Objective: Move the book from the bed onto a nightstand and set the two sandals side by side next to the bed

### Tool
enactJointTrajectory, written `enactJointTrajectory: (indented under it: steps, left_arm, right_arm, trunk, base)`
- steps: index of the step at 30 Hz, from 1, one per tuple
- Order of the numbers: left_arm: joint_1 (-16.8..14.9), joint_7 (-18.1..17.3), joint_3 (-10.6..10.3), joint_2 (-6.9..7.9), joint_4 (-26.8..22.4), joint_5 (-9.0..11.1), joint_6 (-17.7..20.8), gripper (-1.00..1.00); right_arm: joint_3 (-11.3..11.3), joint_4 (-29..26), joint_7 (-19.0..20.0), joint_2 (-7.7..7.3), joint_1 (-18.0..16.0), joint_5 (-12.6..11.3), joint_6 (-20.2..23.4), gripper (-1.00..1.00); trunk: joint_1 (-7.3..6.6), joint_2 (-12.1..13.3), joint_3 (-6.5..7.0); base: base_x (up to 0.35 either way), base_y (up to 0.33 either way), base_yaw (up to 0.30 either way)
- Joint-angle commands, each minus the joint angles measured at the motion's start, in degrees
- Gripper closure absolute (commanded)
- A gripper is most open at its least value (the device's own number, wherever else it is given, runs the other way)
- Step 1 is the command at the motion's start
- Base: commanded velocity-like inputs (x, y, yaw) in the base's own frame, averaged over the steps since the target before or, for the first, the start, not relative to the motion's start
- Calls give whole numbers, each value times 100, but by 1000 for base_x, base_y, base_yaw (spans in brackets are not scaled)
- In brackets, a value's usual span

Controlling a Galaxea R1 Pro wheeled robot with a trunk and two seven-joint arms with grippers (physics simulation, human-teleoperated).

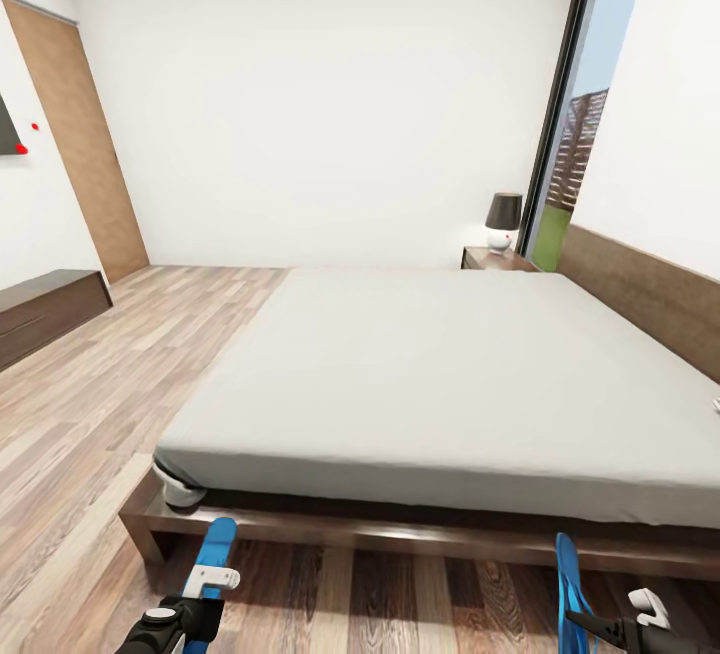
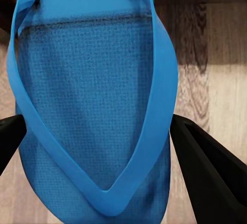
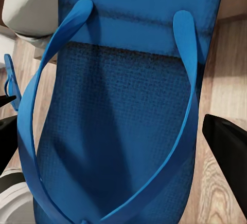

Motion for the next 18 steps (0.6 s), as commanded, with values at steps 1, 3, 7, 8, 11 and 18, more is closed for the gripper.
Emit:
enactJointTrajectory:
  steps: [1,3,7,8,11,18]
  left_arm:
    - [-1,-22,5,-1,-12,-59,30,100]
    - [-1,-22,0,-6,-12,-59,30,100]
    - [-1,-22,-1,-9,-12,-59,30,100]
    - [-1,-22,-1,-9,-12,-59,30,100]
    - [-1,-22,-1,-10,-12,-59,30,100]
    - [0,-22,5,-4,79,-62,30,100]
  right_arm:
    - [38,-2,14,-3,-4,-61,59,100]
    - [38,-1,15,-3,-4,-61,59,100]
    - [38,-3,20,-3,-4,-61,59,100]
    - [38,-2,21,-3,-4,-61,59,100]
    - [38,-2,22,-3,-4,-60,59,100]
    - [38,-1,14,-3,-4,-58,59,100]
  trunk:
    - [22,-44,-24]
    - [66,-125,-60]
    - [154,-285,-132]
    - [176,-325,-150]
    - [242,-445,-204]
    - [395,-726,-329]
  base:
    - [0,0,0]
    - [0,0,0]
    - [0,0,0]
    - [0,0,0]
    - [0,0,0]
    - [0,0,0]
